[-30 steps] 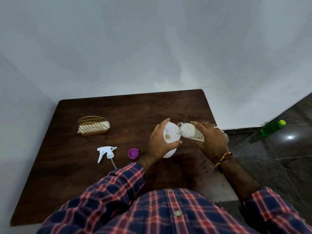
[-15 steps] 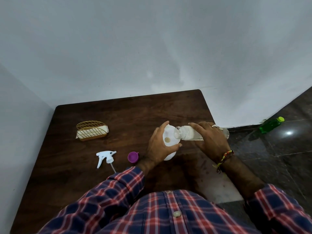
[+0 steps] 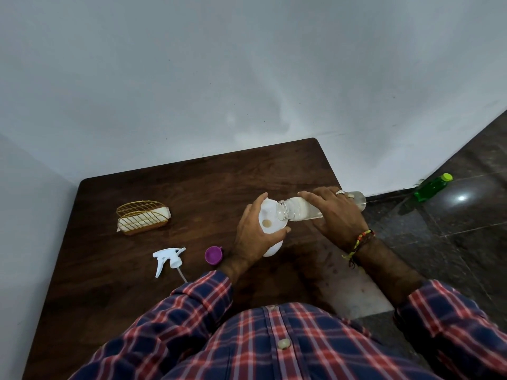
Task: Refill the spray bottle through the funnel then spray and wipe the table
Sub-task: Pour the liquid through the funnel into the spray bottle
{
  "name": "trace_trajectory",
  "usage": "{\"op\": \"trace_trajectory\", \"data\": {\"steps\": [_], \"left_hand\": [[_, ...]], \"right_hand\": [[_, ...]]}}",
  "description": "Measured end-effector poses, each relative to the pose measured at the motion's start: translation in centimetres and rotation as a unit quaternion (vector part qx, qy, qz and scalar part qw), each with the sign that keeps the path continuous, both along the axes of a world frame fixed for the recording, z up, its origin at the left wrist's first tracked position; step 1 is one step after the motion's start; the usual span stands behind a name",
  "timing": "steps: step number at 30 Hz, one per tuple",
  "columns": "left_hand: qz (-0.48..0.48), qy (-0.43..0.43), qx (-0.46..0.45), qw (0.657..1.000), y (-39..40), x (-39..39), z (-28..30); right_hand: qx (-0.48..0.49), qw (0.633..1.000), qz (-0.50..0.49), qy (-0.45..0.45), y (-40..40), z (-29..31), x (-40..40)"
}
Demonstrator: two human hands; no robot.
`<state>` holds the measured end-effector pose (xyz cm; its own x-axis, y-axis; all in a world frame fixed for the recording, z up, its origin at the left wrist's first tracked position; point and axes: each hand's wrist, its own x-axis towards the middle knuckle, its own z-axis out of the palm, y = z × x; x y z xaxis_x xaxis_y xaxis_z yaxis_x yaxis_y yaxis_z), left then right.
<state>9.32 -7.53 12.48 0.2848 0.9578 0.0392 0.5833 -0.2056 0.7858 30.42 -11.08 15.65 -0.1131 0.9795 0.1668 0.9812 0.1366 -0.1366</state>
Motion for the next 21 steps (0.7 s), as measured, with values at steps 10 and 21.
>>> {"op": "trace_trajectory", "data": {"steps": [10, 21], "left_hand": [[0.003, 0.004, -0.012, 1.000, -0.07, -0.12, 0.00], [-0.014, 0.006, 0.005, 1.000, -0.25, -0.16, 0.01]], "right_hand": [[-0.006, 1.000, 0.002, -0.007, 0.30, -0.05, 0.05], [0.007, 1.000, 0.005, -0.005, 0.28, 0.16, 0.05]]}}
